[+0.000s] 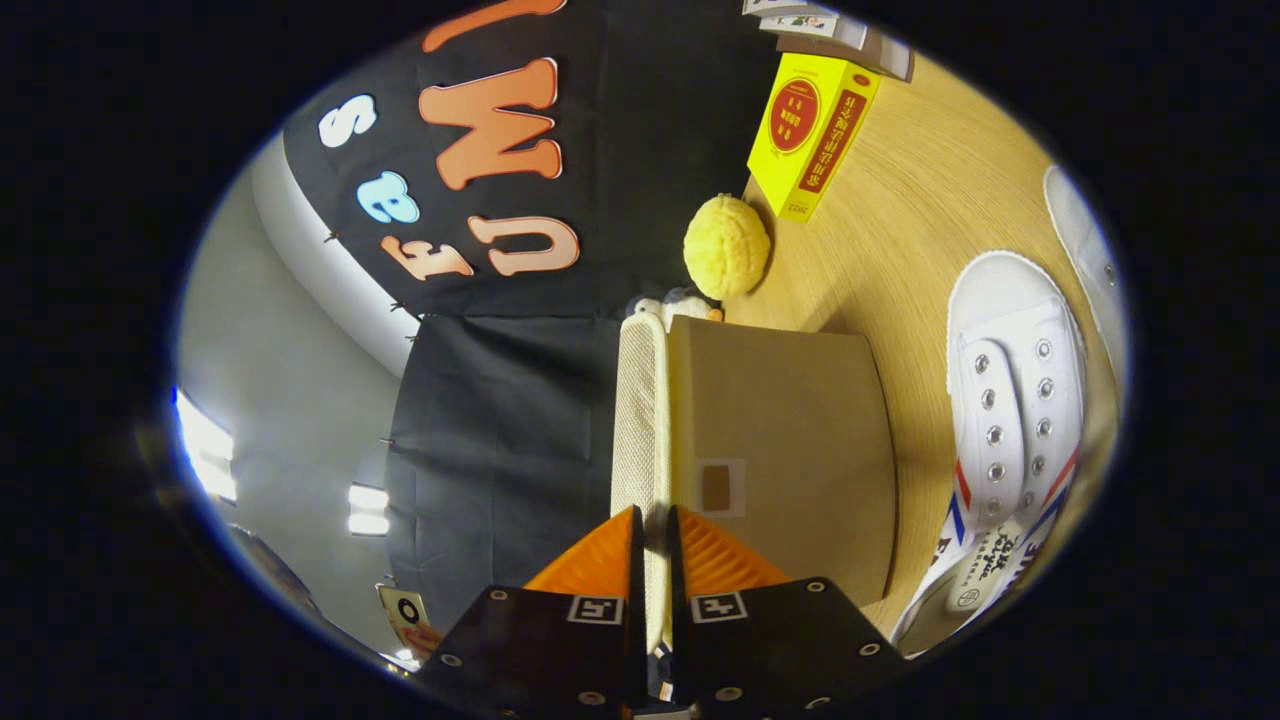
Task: Open the storage box then place both shoes into the box .Put the left shoe in first, then the right shoe, with the right side of both shoes facing outward in a uniform manner.
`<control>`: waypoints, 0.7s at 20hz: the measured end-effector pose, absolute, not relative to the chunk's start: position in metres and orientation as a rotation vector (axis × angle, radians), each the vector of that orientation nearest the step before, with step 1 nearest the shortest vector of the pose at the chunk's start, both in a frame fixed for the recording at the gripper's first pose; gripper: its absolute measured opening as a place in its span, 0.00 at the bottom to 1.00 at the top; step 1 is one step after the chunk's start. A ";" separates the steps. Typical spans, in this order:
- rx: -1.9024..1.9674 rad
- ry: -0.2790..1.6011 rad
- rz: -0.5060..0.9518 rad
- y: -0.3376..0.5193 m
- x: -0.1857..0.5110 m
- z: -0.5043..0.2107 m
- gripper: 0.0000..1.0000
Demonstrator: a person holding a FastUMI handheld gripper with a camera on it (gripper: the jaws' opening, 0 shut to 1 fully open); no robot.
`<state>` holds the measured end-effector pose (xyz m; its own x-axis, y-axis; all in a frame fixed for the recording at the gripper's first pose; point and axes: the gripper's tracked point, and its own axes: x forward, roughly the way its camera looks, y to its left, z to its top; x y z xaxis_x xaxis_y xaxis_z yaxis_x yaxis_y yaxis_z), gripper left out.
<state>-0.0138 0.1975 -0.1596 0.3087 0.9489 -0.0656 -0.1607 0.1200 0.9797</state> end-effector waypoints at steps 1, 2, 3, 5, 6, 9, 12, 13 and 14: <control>1.136 0.888 1.002 0.199 -0.015 -0.150 0.08; 1.123 0.870 1.004 0.201 -0.018 -0.142 0.05; 1.118 0.850 1.008 0.203 -0.019 -0.130 0.04; 1.111 0.811 1.030 0.211 -0.023 -0.100 0.02; 1.089 0.799 1.036 0.216 -0.026 -0.090 0.01; 1.009 0.778 1.054 0.242 -0.032 -0.065 0.01; 0.933 0.774 1.074 0.277 -0.041 -0.048 0.04; 0.922 0.770 1.088 0.290 -0.043 -0.039 0.04; 0.908 0.765 1.098 0.303 -0.046 -0.034 0.04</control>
<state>-0.0464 0.3030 -0.0335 0.2835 0.9561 -0.0741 -0.4002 0.1882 0.8969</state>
